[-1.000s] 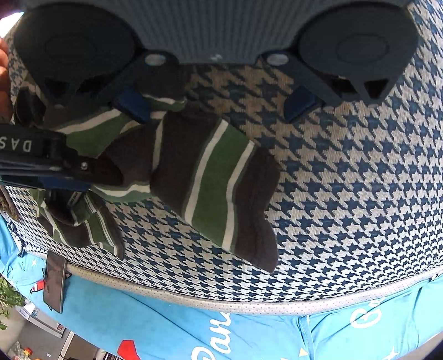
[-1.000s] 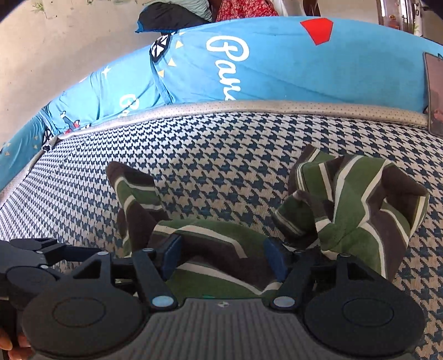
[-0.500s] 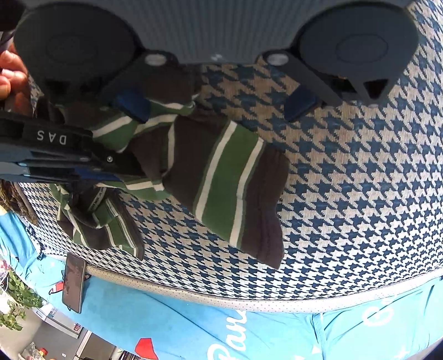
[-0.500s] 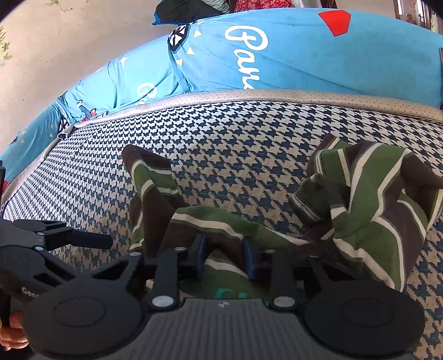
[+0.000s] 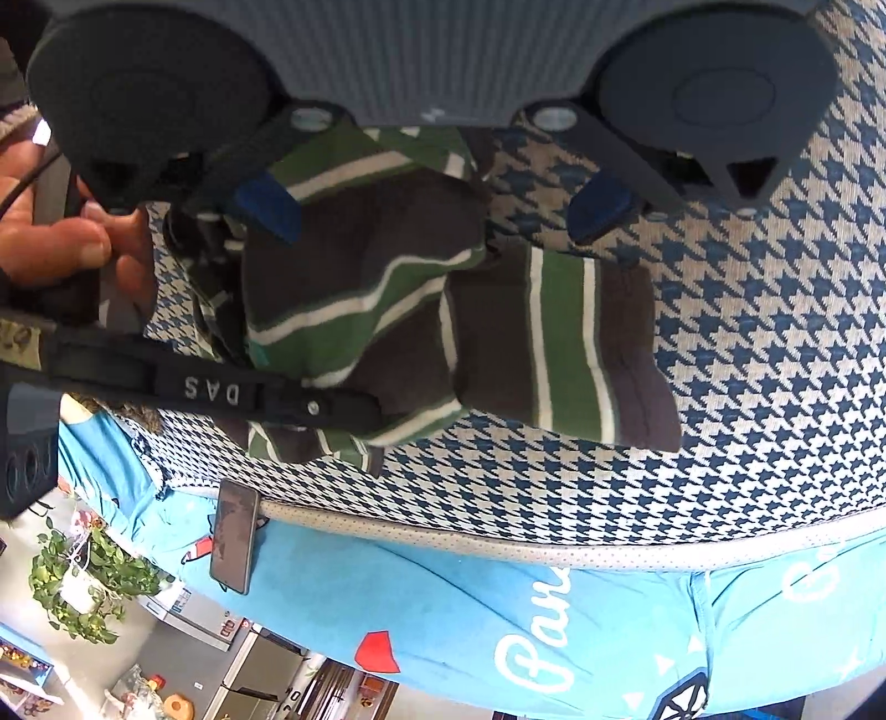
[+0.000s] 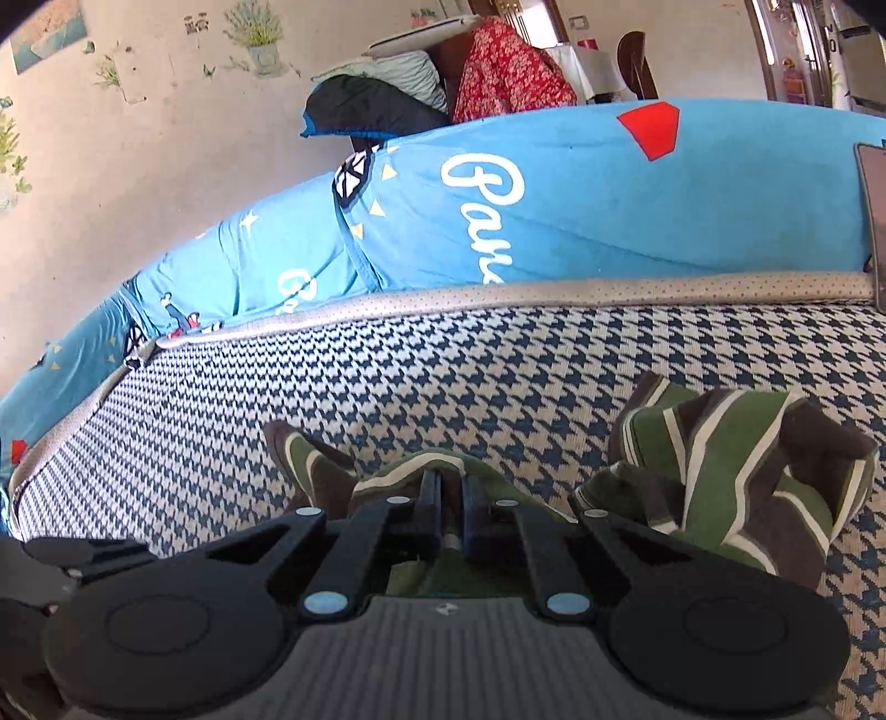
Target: Fold clothes
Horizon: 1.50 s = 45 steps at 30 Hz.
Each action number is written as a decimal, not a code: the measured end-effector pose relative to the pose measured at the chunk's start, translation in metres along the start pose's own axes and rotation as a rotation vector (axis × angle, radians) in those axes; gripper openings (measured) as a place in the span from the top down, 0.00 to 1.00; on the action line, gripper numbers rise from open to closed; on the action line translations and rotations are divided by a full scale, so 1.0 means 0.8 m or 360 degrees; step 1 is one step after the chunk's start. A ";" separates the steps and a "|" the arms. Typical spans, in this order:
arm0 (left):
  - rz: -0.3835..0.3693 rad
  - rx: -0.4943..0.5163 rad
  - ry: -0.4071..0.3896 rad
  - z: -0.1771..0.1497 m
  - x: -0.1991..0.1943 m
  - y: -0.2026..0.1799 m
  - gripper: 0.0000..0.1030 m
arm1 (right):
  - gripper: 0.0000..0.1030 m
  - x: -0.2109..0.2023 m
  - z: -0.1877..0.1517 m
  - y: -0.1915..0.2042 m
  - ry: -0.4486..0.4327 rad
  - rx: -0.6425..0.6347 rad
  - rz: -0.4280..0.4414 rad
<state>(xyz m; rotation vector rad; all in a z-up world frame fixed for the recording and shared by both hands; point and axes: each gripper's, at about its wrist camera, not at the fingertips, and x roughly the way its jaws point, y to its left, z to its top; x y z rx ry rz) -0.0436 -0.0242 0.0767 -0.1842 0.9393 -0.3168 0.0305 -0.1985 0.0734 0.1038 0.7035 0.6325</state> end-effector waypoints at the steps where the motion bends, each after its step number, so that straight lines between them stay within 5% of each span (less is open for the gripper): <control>1: 0.0003 0.0009 -0.0003 0.000 0.000 -0.001 0.00 | 0.92 -0.001 0.004 0.002 -0.0027 0.0008 0.0015; 9: 0.0103 -0.0046 -0.0074 0.005 0.004 0.003 0.00 | 0.92 -0.008 0.032 0.029 -0.0213 0.0008 0.0232; 18: 0.0359 -0.0343 -0.0214 0.028 0.004 0.054 0.00 | 0.97 -0.017 0.053 0.046 -0.0418 0.0084 0.0465; 22: 0.0486 -0.0518 -0.0260 0.033 -0.002 0.082 0.00 | 0.97 -0.009 0.054 0.048 -0.0379 0.0099 0.0416; 26: 0.0413 -0.0591 -0.0256 0.028 -0.013 0.096 0.00 | 0.97 0.002 0.050 0.045 -0.0294 0.0044 0.0280; 35: 0.0329 -0.0444 -0.0252 0.031 0.003 0.056 0.00 | 0.96 -0.006 0.044 0.010 -0.0232 0.0034 0.0026; 45: 0.0242 -0.0312 -0.0212 0.033 0.025 0.020 0.00 | 0.61 -0.023 0.043 -0.058 -0.0167 0.0099 -0.0343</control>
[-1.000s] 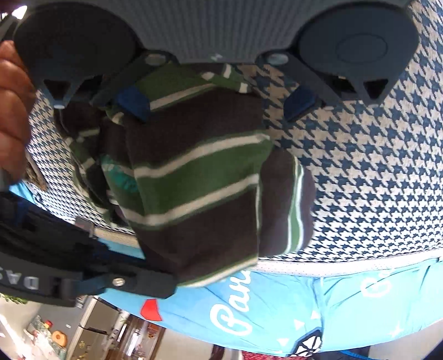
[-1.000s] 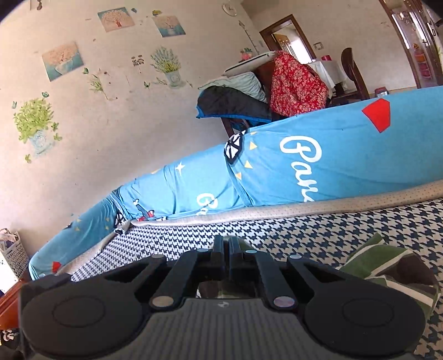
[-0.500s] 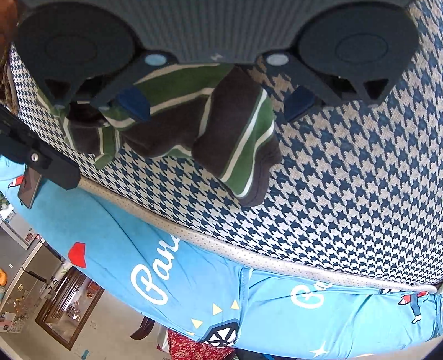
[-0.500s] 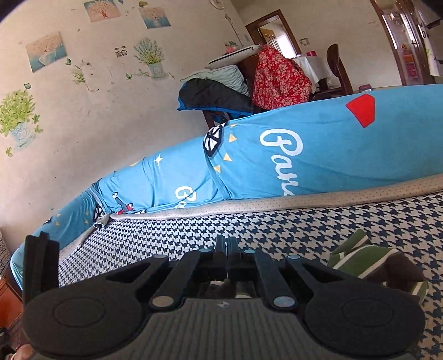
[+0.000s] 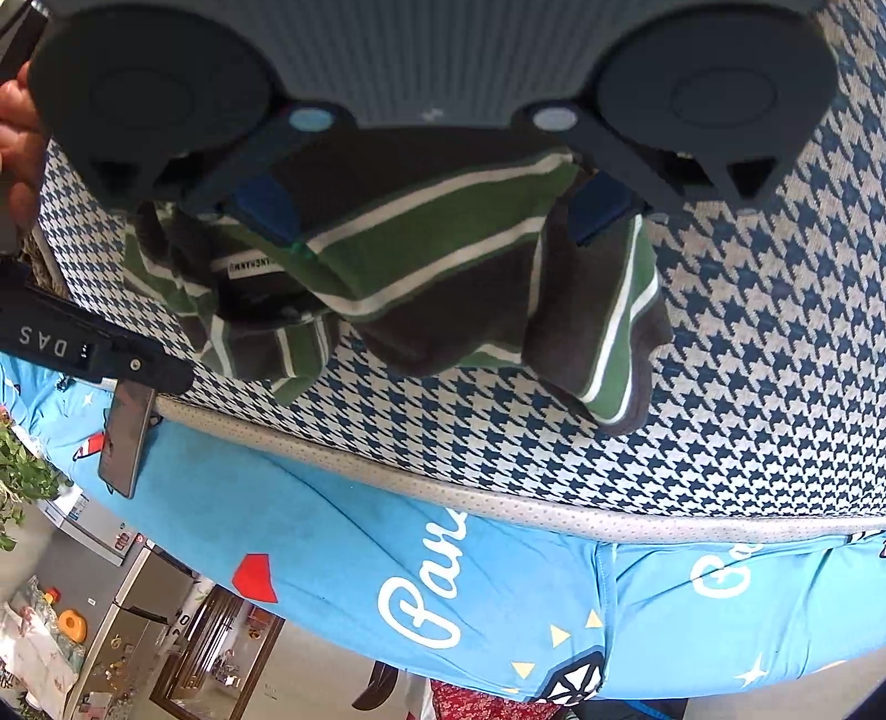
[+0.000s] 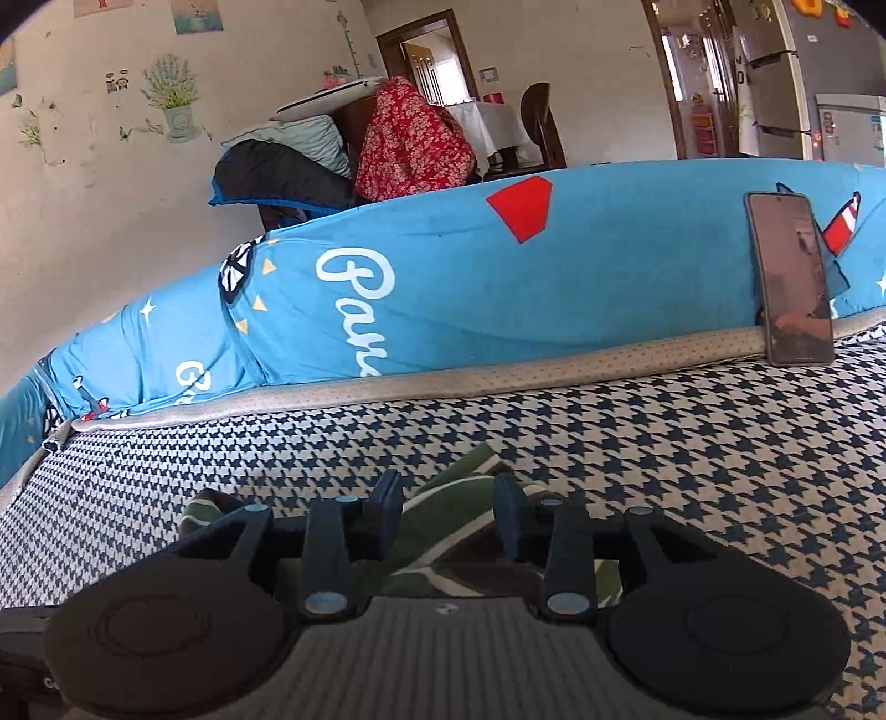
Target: Fold clothes
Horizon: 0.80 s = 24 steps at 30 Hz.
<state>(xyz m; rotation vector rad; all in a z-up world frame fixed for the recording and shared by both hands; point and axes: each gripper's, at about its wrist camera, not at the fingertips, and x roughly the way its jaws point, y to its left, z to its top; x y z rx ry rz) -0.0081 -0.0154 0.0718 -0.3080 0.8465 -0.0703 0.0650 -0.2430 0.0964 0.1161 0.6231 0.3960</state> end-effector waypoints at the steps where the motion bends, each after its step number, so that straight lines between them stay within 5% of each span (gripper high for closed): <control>1: -0.0015 -0.0010 -0.0006 0.001 0.000 -0.001 0.00 | 0.58 0.001 -0.001 -0.003 0.0015 -0.0009 -0.0017; 5: -0.0072 0.0003 -0.0047 0.001 0.002 -0.012 0.00 | 0.46 0.008 -0.006 -0.008 0.0085 0.0017 0.0005; 9: -0.0047 0.0108 0.0067 -0.011 0.020 -0.028 0.00 | 0.24 0.006 -0.010 0.005 0.0095 0.0004 0.0157; 12: 0.0015 0.0186 0.0125 -0.022 0.032 -0.035 0.00 | 0.24 0.010 -0.019 0.027 0.0108 -0.0160 0.0160; 15: 0.0080 0.0238 0.0173 -0.029 0.041 -0.038 0.00 | 0.25 0.024 -0.034 0.044 0.0167 -0.0328 0.0012; 16: 0.0095 0.0250 0.0184 -0.031 0.043 -0.038 0.00 | 0.28 0.027 -0.038 0.046 0.0179 -0.0356 -0.0012; 20: 0.0142 0.0271 0.0204 -0.035 0.046 -0.035 0.00 | 0.77 0.032 -0.041 0.039 0.0215 -0.0326 -0.0094; 24: 0.0156 0.0295 0.0204 -0.038 0.044 -0.033 0.00 | 0.85 0.014 -0.032 0.020 0.0134 -0.0203 -0.0128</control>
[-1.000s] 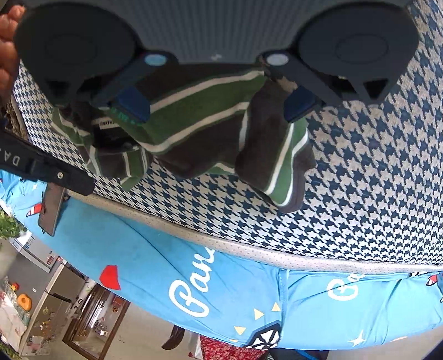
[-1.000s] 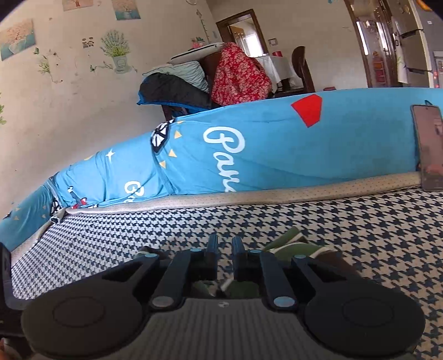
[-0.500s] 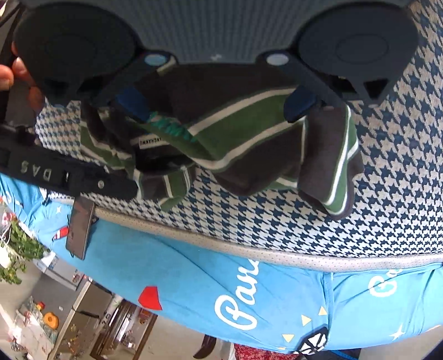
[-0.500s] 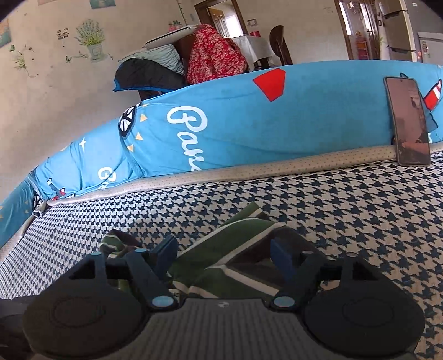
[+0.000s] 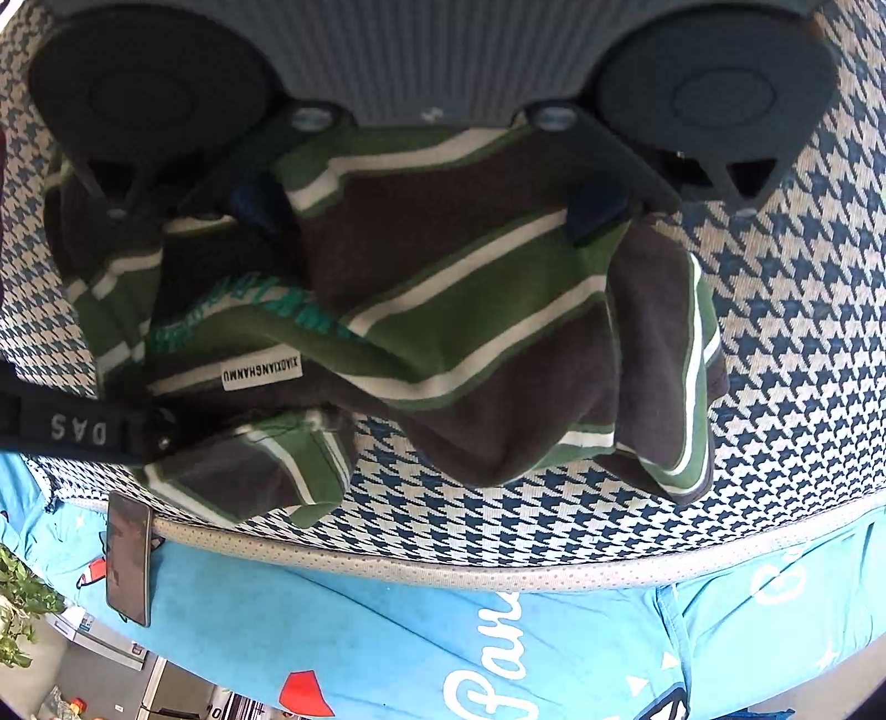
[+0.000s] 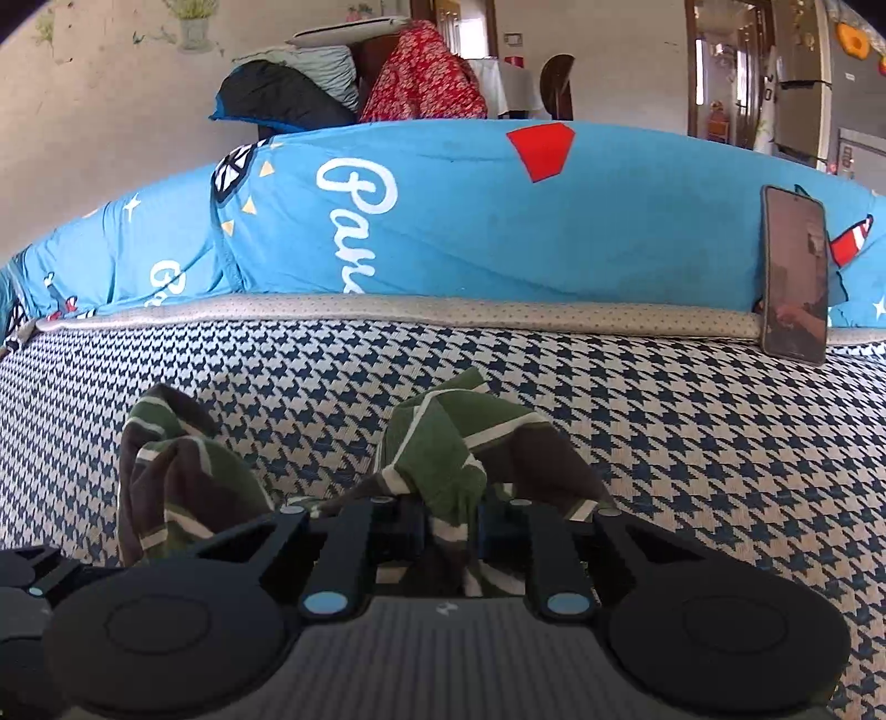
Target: Fold clothes
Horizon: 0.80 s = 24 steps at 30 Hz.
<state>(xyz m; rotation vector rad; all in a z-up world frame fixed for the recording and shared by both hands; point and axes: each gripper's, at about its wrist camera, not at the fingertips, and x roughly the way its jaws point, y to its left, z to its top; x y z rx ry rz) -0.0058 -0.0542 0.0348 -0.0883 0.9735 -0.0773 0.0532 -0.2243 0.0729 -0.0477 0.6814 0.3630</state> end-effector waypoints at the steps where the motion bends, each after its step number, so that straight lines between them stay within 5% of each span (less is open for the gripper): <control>1: 0.0007 0.0007 0.0000 -0.001 0.000 0.000 0.00 | 0.85 -0.006 0.001 -0.005 -0.0023 0.0034 -0.0006; 8: 0.0044 0.0061 -0.0025 -0.010 -0.005 0.001 0.00 | 0.86 -0.052 -0.002 -0.035 -0.0133 0.0129 -0.0068; 17: 0.0097 0.0062 -0.0152 -0.053 -0.025 0.006 0.00 | 0.86 -0.107 -0.035 -0.063 -0.0087 0.0172 -0.0151; 24: 0.0112 -0.0011 -0.0217 -0.084 -0.047 0.016 0.00 | 0.85 -0.121 -0.087 -0.085 0.0164 0.0304 -0.0203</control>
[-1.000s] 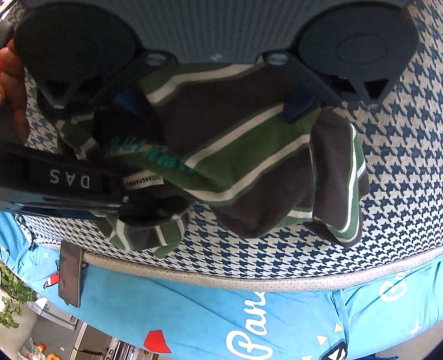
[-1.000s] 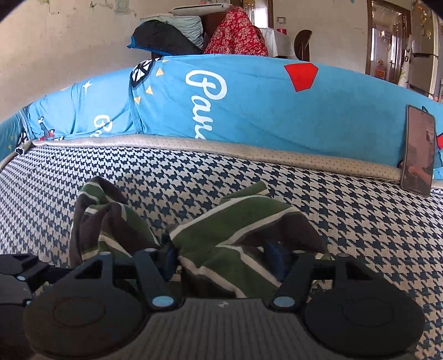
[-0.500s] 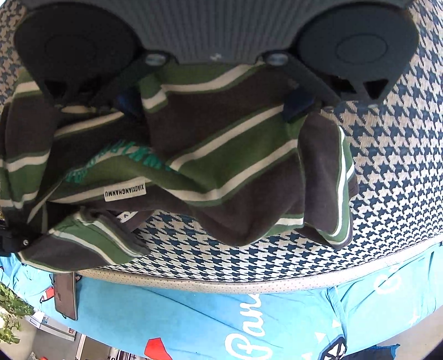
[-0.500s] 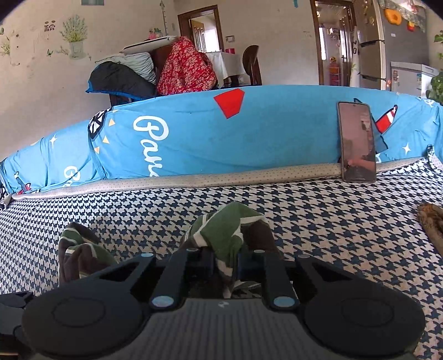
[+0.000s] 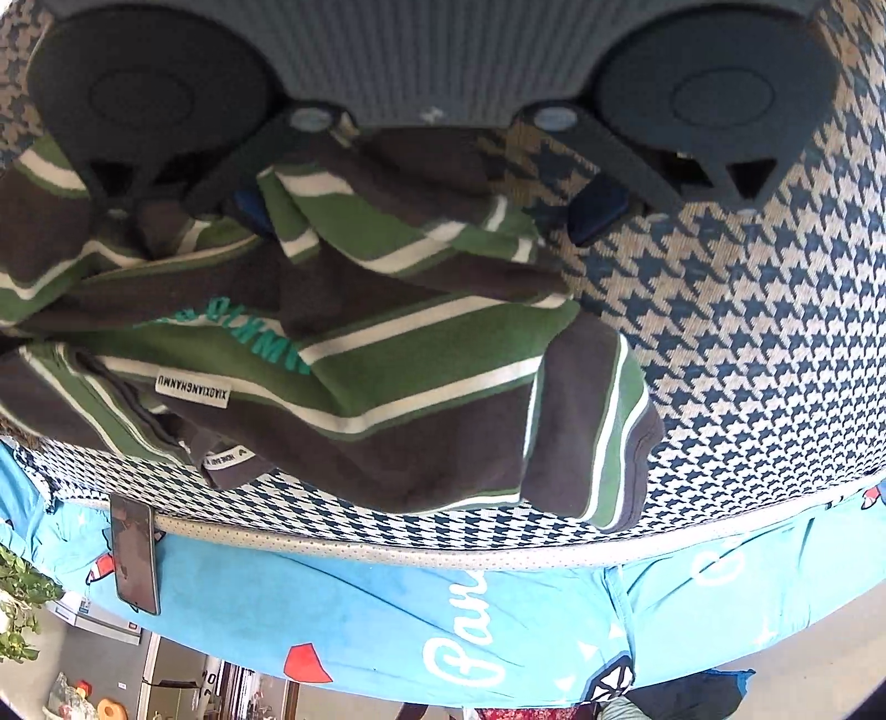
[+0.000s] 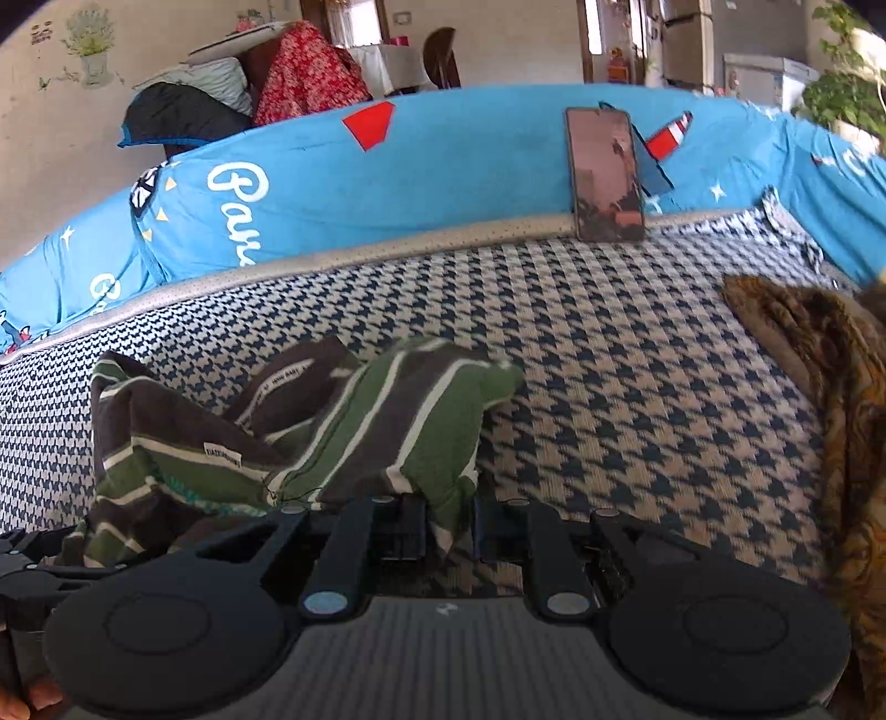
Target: Fold clothes
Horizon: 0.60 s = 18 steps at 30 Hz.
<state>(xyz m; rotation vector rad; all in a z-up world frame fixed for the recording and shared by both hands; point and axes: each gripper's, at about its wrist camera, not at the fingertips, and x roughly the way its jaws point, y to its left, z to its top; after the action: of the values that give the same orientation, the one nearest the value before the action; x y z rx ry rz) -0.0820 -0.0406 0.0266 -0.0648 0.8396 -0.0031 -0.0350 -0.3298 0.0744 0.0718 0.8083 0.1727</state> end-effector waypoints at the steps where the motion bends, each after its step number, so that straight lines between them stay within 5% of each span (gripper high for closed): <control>1: 0.0008 -0.0008 -0.0013 -0.004 -0.003 0.001 0.00 | 0.85 0.000 -0.007 -0.005 0.0045 0.0047 -0.0010; 4: 0.0035 -0.0027 -0.0048 -0.015 -0.012 0.003 0.00 | 0.83 -0.007 -0.031 -0.016 0.0089 0.0083 -0.0053; 8: 0.0041 -0.0050 -0.0072 -0.026 -0.024 0.007 0.00 | 0.66 -0.031 -0.056 -0.018 0.0040 0.0027 -0.0135; 18: 0.0041 -0.0062 -0.0093 -0.041 -0.042 0.014 0.00 | 0.63 -0.082 -0.064 -0.016 -0.0292 0.0070 -0.0065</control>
<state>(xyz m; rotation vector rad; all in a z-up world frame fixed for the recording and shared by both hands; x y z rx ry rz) -0.1287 -0.0307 0.0293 -0.0900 0.7818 0.0393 -0.1145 -0.3543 0.0843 0.1107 0.6299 0.1077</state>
